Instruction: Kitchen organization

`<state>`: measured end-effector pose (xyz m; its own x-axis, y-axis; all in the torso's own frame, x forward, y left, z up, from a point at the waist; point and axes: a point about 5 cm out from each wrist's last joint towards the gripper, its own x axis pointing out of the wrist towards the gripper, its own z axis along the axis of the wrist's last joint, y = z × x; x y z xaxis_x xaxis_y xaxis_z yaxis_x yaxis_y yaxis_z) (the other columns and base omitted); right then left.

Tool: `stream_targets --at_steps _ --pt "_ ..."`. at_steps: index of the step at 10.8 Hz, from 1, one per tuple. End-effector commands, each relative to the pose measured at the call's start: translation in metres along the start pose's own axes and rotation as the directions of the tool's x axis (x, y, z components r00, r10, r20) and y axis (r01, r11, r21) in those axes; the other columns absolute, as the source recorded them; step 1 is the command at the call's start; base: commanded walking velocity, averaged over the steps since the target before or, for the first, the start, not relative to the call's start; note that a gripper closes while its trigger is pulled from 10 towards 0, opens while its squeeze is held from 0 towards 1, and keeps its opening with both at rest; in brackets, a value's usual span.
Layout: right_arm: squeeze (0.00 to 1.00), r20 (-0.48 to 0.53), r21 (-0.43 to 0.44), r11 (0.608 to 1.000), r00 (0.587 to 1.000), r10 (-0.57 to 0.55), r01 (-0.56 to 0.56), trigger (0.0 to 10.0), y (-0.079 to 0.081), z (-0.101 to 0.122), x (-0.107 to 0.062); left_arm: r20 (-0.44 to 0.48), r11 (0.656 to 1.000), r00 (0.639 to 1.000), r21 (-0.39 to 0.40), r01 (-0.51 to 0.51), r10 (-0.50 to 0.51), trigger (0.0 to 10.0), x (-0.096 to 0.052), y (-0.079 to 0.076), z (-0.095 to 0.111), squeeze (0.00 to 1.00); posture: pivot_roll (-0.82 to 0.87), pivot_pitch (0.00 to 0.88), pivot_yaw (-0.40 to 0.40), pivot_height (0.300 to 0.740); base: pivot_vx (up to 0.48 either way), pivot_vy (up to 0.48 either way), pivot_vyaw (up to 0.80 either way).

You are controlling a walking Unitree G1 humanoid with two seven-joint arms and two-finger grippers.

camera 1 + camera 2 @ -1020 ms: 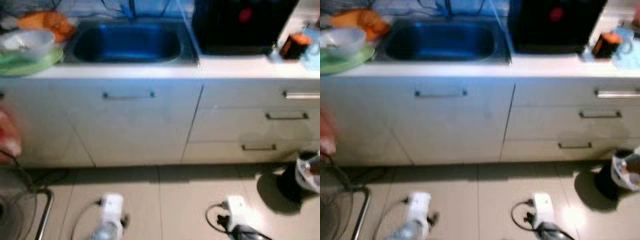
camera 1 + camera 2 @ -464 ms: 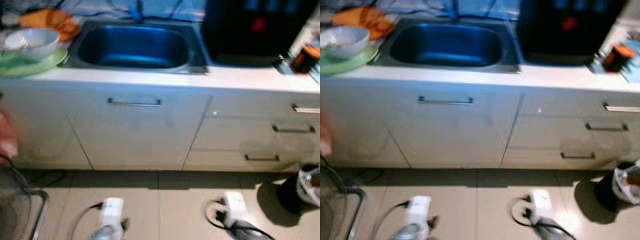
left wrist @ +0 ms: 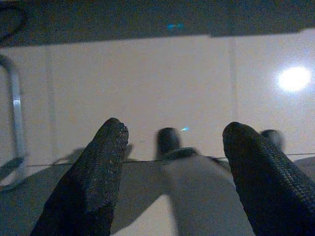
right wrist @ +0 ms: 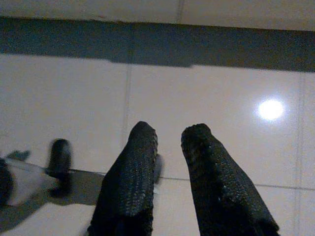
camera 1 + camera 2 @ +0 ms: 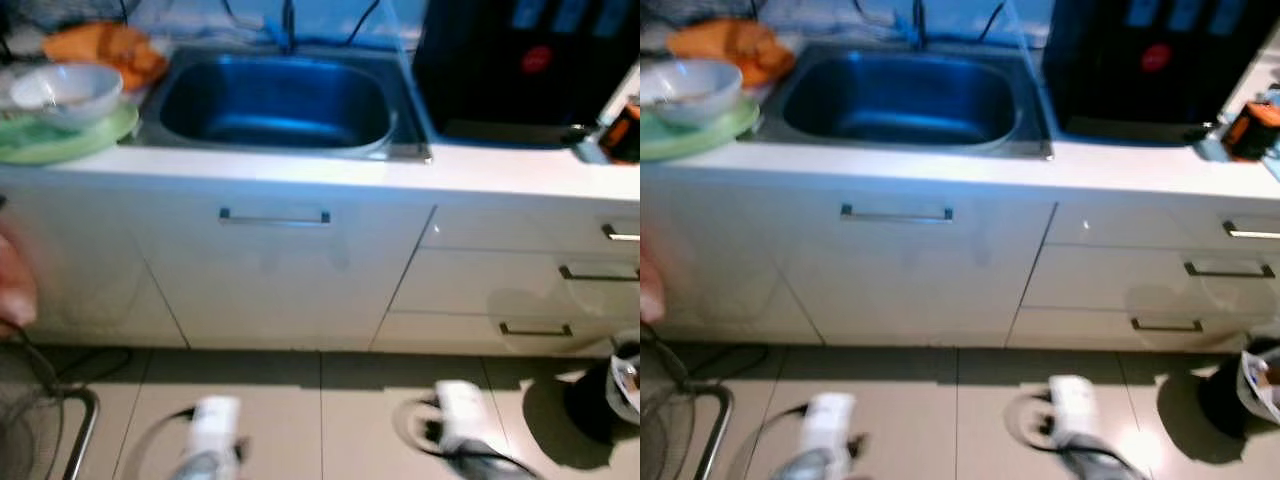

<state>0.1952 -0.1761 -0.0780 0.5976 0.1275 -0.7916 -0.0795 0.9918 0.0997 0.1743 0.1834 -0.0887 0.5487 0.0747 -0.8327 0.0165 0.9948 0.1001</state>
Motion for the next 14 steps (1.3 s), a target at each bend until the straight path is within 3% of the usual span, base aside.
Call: stream_targets --at_steps 1,14 --pt "0.0 -0.027 0.001 1.0 0.999 -0.031 0.031 10.0 -0.0128 -0.007 -0.0041 -0.004 1.0 1.0 -0.006 0.024 -0.024 10.0 0.0001 -0.0104 -0.0001 0.0 0.04 0.081 -0.049 0.74 0.274 0.0 0.0" --pt "0.0 -0.024 0.001 1.0 0.999 -0.029 0.029 10.0 -0.0121 -0.0064 -0.0038 0.006 1.0 1.0 -0.007 0.023 -0.023 10.0 0.0004 -0.0108 0.0023 0.0 0.04 0.081 -0.049 0.74 0.248 0.0 0.0"
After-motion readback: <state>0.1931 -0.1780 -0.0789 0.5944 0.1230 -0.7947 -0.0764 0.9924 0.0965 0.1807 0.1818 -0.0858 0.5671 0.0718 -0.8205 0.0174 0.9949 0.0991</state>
